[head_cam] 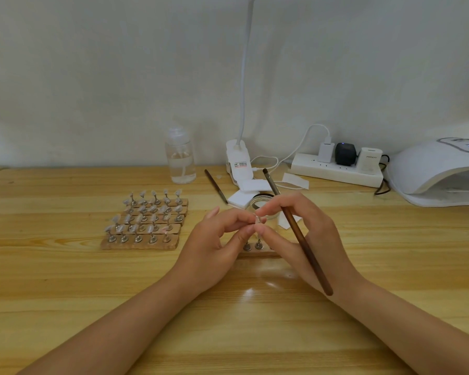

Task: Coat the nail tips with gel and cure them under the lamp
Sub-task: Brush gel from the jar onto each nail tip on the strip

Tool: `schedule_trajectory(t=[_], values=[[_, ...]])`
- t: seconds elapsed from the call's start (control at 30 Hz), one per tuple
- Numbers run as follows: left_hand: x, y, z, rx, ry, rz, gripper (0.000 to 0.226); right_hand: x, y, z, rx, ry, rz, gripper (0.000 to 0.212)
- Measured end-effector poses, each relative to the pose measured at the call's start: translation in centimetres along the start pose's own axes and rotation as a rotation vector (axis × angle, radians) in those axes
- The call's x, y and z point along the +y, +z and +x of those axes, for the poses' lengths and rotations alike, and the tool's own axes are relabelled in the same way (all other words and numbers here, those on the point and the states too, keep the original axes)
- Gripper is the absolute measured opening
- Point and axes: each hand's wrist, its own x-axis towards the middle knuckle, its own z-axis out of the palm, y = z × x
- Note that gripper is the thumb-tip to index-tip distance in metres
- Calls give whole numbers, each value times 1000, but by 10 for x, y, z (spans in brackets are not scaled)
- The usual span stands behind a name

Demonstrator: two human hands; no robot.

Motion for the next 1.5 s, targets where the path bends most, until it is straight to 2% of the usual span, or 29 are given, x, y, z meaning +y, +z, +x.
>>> schedule_trajectory(t=[0.23, 0.37, 0.53, 0.73, 1.0, 1.1, 1.17, 1.2, 1.37, 1.43, 1.5], values=[[2, -2, 0, -34, -17, 36, 16, -1, -4, 3, 14, 7, 33, 25], [-2, -5, 1, -11, -65, 40, 36, -1, -21, 10, 44, 49, 78, 31], [-7, -5, 1, -44, -100, 141, 46, 12, -40, 11, -83, 79, 5, 29], [-13, -6, 1, -49, -148, 108, 46, 27, -40, 6, -222, 114, 8, 28], [-12, -5, 2, -91, -210, 84, 44, 35, -40, 3, -281, 101, -20, 30], [-12, -5, 3, -108, -236, 80, 43, 37, -42, 4, -255, 92, -43, 24], [-12, -5, 2, -119, -252, 86, 41, 38, -46, 5, -189, 113, -44, 6], [-13, -5, 2, -124, -259, 91, 41, 39, -48, 6, -160, 130, -56, 7], [-14, -6, 2, -136, -273, 118, 38, 44, -57, 5, -216, 79, -398, 41], [-15, -6, 1, -140, -265, 131, 37, 46, -55, 4, -252, 23, -517, 40], [-15, -6, 1, -136, -258, 138, 37, 48, -53, 5, -297, 7, -617, 30]])
